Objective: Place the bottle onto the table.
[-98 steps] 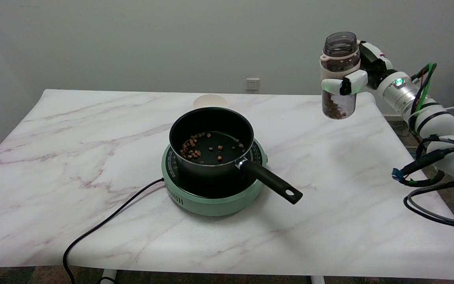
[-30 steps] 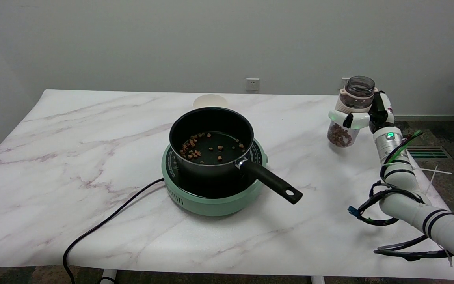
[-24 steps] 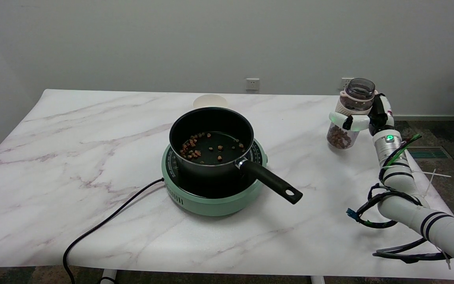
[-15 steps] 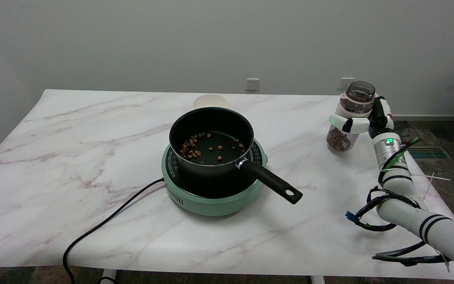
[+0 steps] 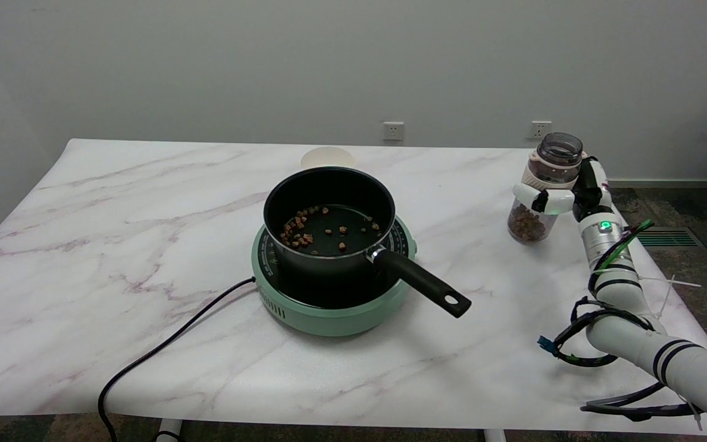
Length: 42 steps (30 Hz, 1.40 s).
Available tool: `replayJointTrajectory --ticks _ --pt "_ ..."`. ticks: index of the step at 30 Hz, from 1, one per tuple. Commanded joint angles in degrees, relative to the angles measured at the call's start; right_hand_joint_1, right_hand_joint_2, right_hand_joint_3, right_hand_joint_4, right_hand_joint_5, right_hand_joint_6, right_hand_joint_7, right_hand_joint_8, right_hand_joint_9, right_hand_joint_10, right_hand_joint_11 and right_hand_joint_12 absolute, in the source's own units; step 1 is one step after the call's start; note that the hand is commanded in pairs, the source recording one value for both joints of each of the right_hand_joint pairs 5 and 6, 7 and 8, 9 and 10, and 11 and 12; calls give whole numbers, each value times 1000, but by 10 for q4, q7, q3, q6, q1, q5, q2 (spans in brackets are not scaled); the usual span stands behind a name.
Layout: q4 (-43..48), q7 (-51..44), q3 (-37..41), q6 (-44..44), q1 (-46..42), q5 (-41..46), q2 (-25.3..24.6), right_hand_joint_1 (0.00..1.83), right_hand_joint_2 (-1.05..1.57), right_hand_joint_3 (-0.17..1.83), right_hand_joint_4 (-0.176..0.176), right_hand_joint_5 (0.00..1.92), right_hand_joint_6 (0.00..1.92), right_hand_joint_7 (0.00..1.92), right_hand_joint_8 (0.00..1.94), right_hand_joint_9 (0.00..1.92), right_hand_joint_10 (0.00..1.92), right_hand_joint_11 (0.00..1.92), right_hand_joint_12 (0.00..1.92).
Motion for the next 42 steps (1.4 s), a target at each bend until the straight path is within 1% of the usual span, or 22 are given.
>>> replayJointTrajectory --ticks 1,4,7,11,15,17,19,21,24,28,42 --pt "-1 2 -2 10 -9 1 -3 1524 151 1337 0 1265 1265 1311 1311 1189 1189 1059 1059" --pt "-1 2 -2 11 -9 1 -3 1497 10 1425 0 1170 1170 1279 1279 1154 1154 1007 1007" --pt "-1 2 -2 15 -9 1 -3 1455 -198 1446 0 987 987 1208 1208 1084 1084 895 895" --pt "-2 2 -2 18 -9 1 -3 1406 -431 1276 0 809 809 1088 1088 956 956 705 705" --pt "-3 2 -1 22 -10 1 -3 1338 -520 1096 0 645 645 995 995 827 827 588 588" --pt "-3 2 1 22 -11 1 -3 1316 -562 1125 0 608 608 979 979 770 770 571 571" --pt "-3 2 3 22 -11 1 -3 1296 -688 1125 0 547 547 925 925 685 685 542 542" --pt "-3 2 4 22 -11 1 -3 1281 -783 1152 0 513 513 881 881 615 615 531 531" --pt "-5 2 7 25 -13 -2 -3 1265 -837 1133 0 477 477 817 817 581 581 525 525" --pt "-5 2 11 28 -19 -5 5 1250 -891 1119 0 442 442 777 777 567 567 526 526" --pt "-5 10 56 23 -98 -10 74 1235 -889 1021 0 405 405 757 757 606 606 575 575"
